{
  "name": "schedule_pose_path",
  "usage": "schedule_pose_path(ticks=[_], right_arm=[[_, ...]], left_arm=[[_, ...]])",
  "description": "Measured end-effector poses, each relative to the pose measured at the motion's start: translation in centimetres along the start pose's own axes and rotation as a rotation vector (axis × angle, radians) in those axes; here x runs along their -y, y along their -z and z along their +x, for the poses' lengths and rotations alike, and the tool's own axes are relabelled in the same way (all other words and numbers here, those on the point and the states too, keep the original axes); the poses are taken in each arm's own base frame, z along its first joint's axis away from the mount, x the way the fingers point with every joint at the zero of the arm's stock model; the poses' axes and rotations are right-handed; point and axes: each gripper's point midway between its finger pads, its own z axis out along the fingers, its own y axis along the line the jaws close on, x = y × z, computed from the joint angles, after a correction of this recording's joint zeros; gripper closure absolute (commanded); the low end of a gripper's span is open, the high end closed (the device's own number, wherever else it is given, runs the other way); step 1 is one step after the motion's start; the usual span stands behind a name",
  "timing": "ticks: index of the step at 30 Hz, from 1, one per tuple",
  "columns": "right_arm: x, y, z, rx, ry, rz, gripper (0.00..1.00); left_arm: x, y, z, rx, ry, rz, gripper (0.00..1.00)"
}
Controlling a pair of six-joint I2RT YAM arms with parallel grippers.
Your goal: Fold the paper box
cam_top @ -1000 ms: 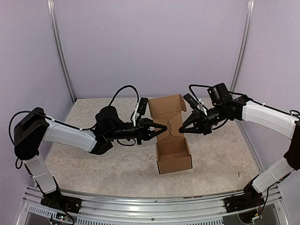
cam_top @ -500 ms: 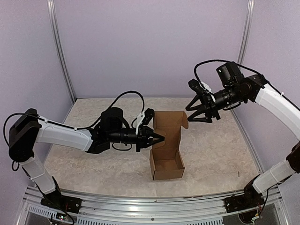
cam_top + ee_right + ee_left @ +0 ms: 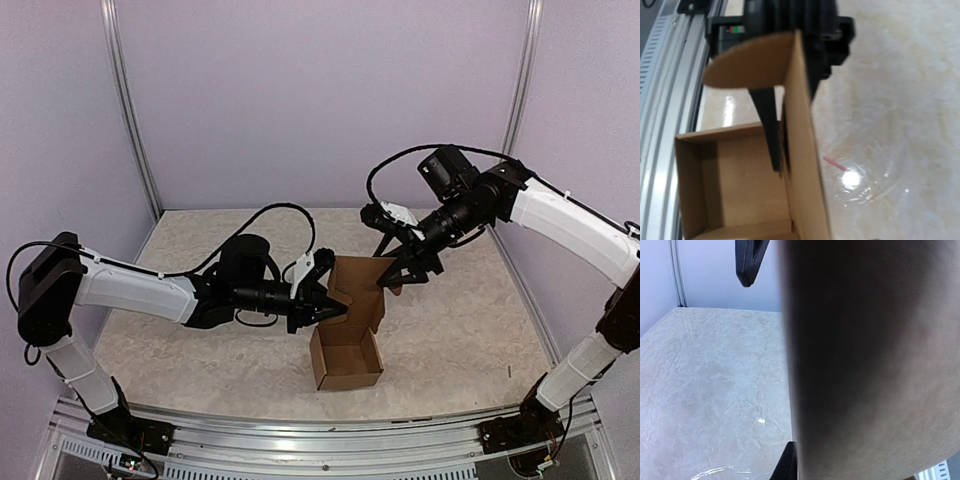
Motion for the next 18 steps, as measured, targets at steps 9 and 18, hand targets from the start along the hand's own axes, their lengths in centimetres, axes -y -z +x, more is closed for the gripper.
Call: schedule_pose_path(ticks=[9, 18], right_arm=[[0.8, -1.6, 0.4, -0.067, -0.013, 0.016, 0.94], [2.5, -2.4, 1.9, -0.141, -0.031, 0.082, 1.00]], left_arm=[[-0.5, -0.8, 1.2, -0.040, -0.029, -0.014, 0.73], [-3.4, -1.6, 2.6, -0.022, -0.015, -0.135, 0.40]])
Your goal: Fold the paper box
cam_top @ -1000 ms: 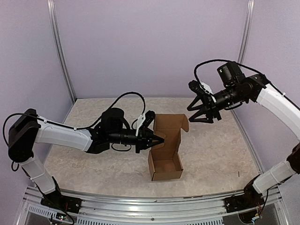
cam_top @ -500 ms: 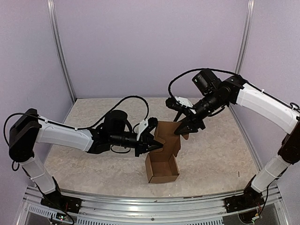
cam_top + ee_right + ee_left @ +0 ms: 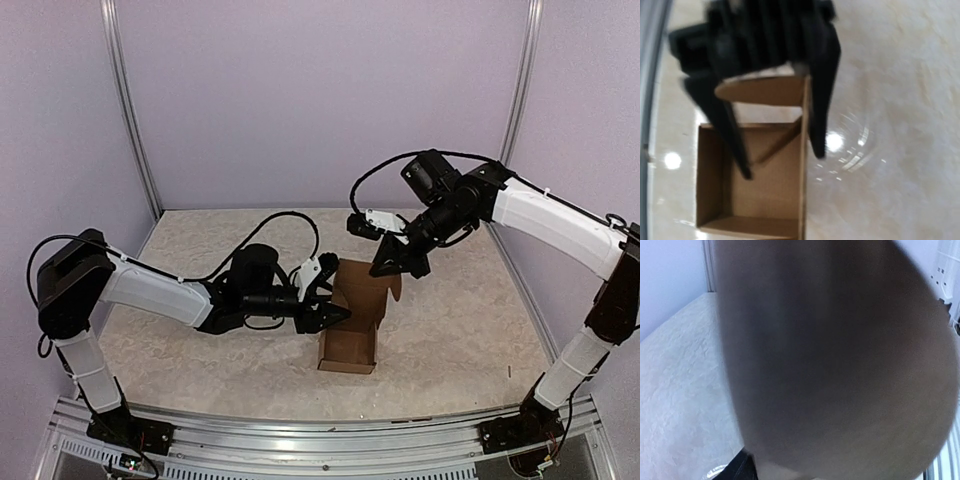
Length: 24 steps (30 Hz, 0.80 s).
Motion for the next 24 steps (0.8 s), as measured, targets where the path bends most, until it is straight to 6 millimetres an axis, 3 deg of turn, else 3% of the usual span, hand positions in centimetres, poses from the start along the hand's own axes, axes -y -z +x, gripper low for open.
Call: schedule_pose_path(ticks=[7, 11, 19, 24], right_arm=[[1.3, -0.8, 0.5, -0.063, 0.020, 0.088, 1.00], [1.8, -1.3, 0.2, -0.080, 0.031, 0.135, 1.00], [2.4, -3.3, 0.1, -0.127, 0.043, 0.225, 1.00], [2.1, -4.7, 0.9, -0.163, 0.063, 0.272, 1.00]], left_arm=[[-0.5, 2.4, 2.5, 0.000, 0.091, -0.102, 0.34], [-0.3, 3.8, 2.2, 0.046, 0.145, -0.129, 0.35], [0.3, 4.0, 1.3, 0.112, 0.219, -0.120, 0.39], [1.0, 4.3, 2.2, 0.108, 0.260, -0.109, 0.40]])
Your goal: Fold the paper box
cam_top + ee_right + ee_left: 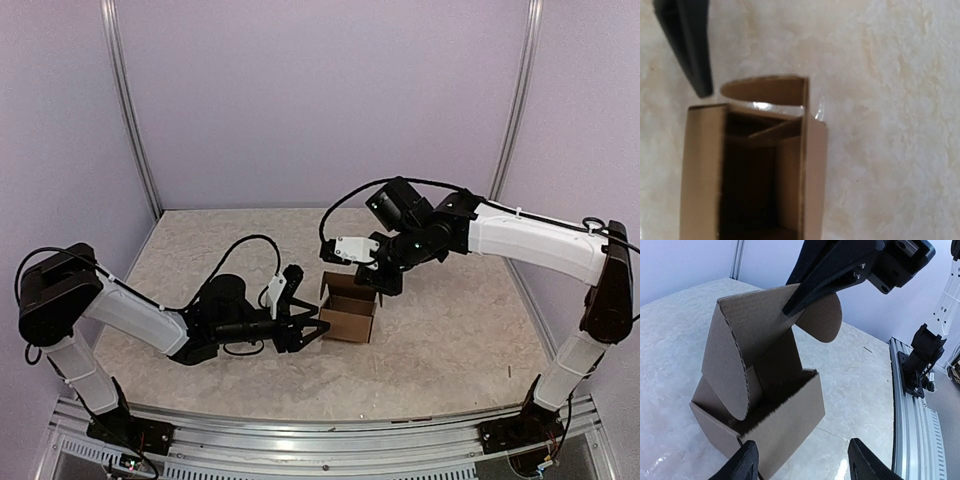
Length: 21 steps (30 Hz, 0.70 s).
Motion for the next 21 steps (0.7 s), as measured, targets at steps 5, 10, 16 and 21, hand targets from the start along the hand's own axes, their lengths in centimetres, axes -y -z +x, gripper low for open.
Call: schedule_pose_path(ticks=[5, 10, 16, 21], right_arm=[[-0.9, -0.9, 0.4, -0.025, 0.015, 0.022, 0.99], [-2.1, -0.6, 0.0, -0.021, 0.045, 0.035, 0.94], [-4.3, -0.2, 0.0, -0.013, 0.079, 0.009, 0.87], [-5.4, -0.5, 0.8, -0.020, 0.082, -0.020, 0.81]], left_arm=[[0.2, 1.0, 2.3, -0.043, 0.047, -0.008, 0.41], [0.7, 2.7, 2.5, -0.037, 0.070, -0.020, 0.40], [0.4, 4.1, 1.4, 0.006, 0.080, -0.065, 0.39], [-0.2, 4.3, 1.4, 0.010, 0.092, -0.104, 0.40]])
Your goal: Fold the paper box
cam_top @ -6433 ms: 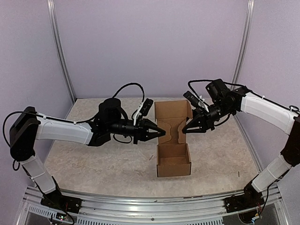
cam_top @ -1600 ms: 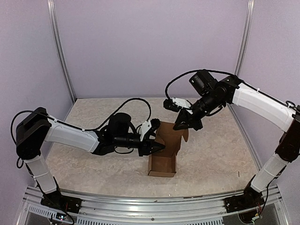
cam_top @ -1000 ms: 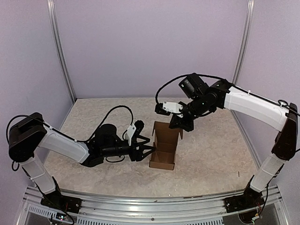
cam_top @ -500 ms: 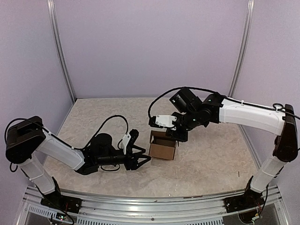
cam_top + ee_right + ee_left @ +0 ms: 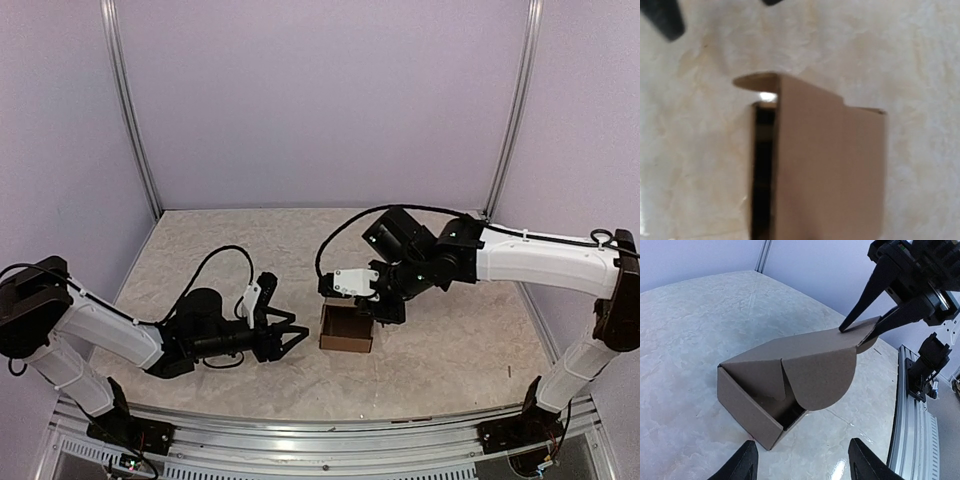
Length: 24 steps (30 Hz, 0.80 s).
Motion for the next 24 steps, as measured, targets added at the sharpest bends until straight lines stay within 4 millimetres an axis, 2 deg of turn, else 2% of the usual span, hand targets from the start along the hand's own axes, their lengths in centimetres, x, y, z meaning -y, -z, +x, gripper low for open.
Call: schedule_pose_path(ticks=[2, 6, 10, 17, 20, 23, 24], right_arm=[[-0.6, -0.2, 0.3, -0.001, 0.001, -0.020, 0.76], [-2.1, -0.4, 0.1, 0.018, -0.001, -0.081, 0.57], [-3.5, -0.3, -0.5, 0.055, -0.008, -0.154, 0.42], [-5.4, -0.5, -0.8, 0.083, -0.023, -0.259, 0.30], [-6.2, -1.1, -0.5, 0.076, -0.031, -0.298, 0.18], [-7.1, -1.8, 0.1, 0.058, -0.039, -0.342, 0.01], [-7.4, -1.9, 0.3, 0.054, -0.043, -0.353, 0.01]], left_arm=[[-0.3, 0.2, 0.6, -0.011, 0.008, -0.012, 0.40], [-0.9, 0.7, 1.5, -0.029, 0.021, -0.040, 0.40], [-1.1, 1.0, 1.2, -0.020, 0.022, -0.061, 0.40], [-1.3, 1.2, 0.9, -0.010, 0.021, -0.078, 0.40], [-1.5, 1.4, 1.1, -0.013, 0.021, -0.085, 0.40], [-1.5, 1.6, 1.3, -0.018, 0.022, -0.089, 0.39], [-1.6, 1.7, 1.4, -0.020, 0.022, -0.092, 0.39]])
